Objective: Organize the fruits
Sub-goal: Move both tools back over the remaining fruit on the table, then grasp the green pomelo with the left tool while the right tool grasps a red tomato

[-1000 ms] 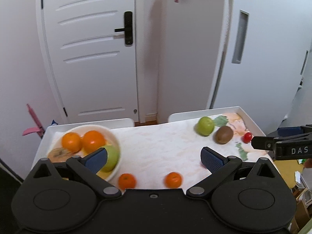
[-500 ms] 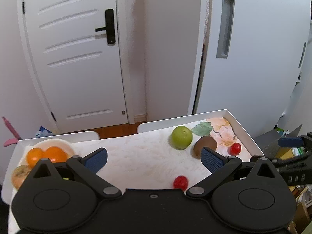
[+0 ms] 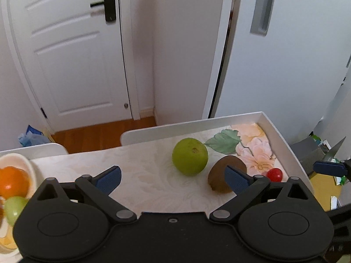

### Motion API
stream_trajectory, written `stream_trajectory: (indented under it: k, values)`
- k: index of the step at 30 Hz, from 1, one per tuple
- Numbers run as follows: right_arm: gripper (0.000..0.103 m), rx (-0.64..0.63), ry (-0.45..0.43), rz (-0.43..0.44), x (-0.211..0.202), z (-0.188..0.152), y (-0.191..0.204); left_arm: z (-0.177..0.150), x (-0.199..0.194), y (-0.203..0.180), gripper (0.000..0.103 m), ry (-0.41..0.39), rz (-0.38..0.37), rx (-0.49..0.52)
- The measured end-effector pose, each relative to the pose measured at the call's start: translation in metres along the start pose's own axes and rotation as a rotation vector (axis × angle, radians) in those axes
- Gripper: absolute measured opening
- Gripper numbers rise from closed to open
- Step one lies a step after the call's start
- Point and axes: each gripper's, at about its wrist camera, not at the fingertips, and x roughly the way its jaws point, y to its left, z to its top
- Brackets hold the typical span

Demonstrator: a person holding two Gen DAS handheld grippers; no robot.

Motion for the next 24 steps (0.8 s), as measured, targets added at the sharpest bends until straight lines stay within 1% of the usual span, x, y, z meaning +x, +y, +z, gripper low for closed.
stream_trajectory:
  k: [2, 5, 8, 10, 12, 14, 19, 23, 24]
  values:
    - [0.103, -0.018, 0.002, 0.000, 0.008, 0.000, -0.001, 0.003, 0.012, -0.003, 0.097, 0.016, -0.005, -0.003]
    - [0.100, -0.030, 0.015, 0.012, 0.018, 0.000, -0.003, 0.008, 0.028, -0.005, 0.097, 0.028, -0.005, -0.006]
    - [0.100, -0.034, 0.022, 0.022, 0.027, 0.000, -0.004, 0.012, 0.039, -0.008, 0.097, 0.034, 0.002, -0.004]
    - [0.097, -0.037, 0.025, 0.023, 0.031, 0.000, -0.005, 0.014, 0.046, -0.009, 0.092, 0.039, -0.001, -0.005]
    - [0.093, -0.038, 0.032, 0.029, 0.036, 0.000, -0.007, 0.015, 0.052, -0.011, 0.090, 0.050, -0.002, -0.002]
    - [0.091, -0.036, 0.038, 0.036, 0.040, -0.001, -0.009, 0.016, 0.058, -0.014, 0.088, 0.055, -0.001, -0.001]
    - [0.084, -0.038, 0.047, 0.050, 0.047, -0.001, -0.011, 0.016, 0.068, -0.017, 0.077, 0.076, -0.001, -0.002]
    - [0.082, -0.037, 0.056, 0.058, 0.051, -0.001, -0.011, 0.015, 0.071, -0.018, 0.077, 0.075, 0.007, -0.004]
    - [0.081, -0.035, 0.058, 0.059, 0.051, -0.002, -0.011, 0.014, 0.072, -0.018, 0.075, 0.076, 0.009, -0.002]
